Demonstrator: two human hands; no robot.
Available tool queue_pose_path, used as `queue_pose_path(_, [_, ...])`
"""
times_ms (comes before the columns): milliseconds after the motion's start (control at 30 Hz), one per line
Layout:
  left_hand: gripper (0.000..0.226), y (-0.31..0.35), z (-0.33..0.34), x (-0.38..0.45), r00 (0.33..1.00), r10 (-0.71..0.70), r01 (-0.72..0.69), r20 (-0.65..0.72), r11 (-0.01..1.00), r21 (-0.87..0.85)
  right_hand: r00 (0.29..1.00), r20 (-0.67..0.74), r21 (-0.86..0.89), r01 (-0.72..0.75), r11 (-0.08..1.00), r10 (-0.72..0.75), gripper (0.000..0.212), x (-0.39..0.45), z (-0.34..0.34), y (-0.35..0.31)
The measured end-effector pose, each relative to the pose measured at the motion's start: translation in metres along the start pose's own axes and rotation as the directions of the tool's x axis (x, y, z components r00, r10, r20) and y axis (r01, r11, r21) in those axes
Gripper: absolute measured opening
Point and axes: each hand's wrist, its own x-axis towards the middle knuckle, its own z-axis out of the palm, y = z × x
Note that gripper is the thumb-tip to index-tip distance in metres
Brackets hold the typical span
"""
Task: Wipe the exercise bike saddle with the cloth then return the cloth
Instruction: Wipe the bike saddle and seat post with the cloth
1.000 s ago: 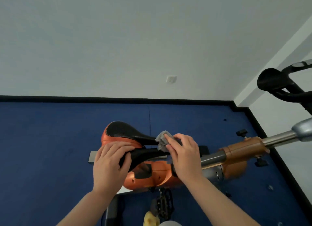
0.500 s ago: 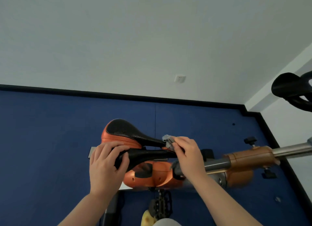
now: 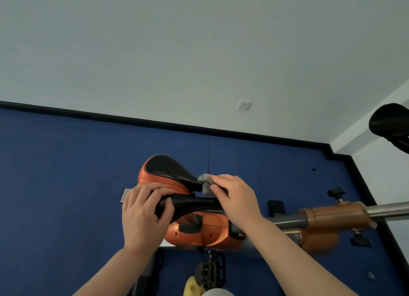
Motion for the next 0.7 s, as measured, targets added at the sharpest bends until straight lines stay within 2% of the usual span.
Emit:
queue_pose_path(100, [0.022, 0.000, -0.003, -0.001, 1.000, -0.007, 0.008, 0.030, 1.000, -0.014, 0.995, -0.020, -0.013, 0.101, 0.995, -0.101, 0.035, 0.005, 0.006, -0.018])
queue_pose_path(233, [0.021, -0.003, -0.009, -0.001, 0.997, -0.017, 0.022, 0.080, 0.997, -0.069, 0.999, -0.020, 0.063, 0.034, 0.997, -0.033, 0.034, 0.004, 0.006, -0.007])
queue_pose_path(367, [0.027, -0.007, -0.014, -0.001, 0.986, -0.150, 0.157, 0.073, 0.984, -0.090, 0.994, -0.108, -0.056, -0.018, 0.998, 0.012, 0.030, 0.016, 0.022, -0.028])
queue_pose_path(467, [0.029, -0.007, -0.015, -0.001, 0.981, -0.181, 0.189, 0.070, 0.975, -0.119, 0.988, -0.153, -0.115, -0.010, 0.993, -0.007, 0.032, 0.019, 0.032, -0.049])
queue_pose_path(600, [0.024, -0.010, -0.018, 0.001, 0.970, -0.235, 0.241, 0.057, 0.960, -0.145, 0.974, -0.098, -0.140, 0.188, 0.972, -0.203, 0.037, 0.012, 0.031, -0.036])
queue_pose_path(633, [0.024, -0.011, -0.019, 0.001, 0.969, -0.240, 0.246, 0.053, 0.958, -0.147, 0.977, -0.062, -0.125, 0.193, 0.973, -0.202, 0.037, 0.014, 0.027, -0.030])
queue_pose_path(700, [0.023, -0.012, -0.021, 0.001, 0.968, -0.245, 0.250, 0.051, 0.956, -0.156, 0.995, -0.034, -0.049, 0.091, 0.995, -0.093, 0.034, 0.022, 0.022, -0.026])
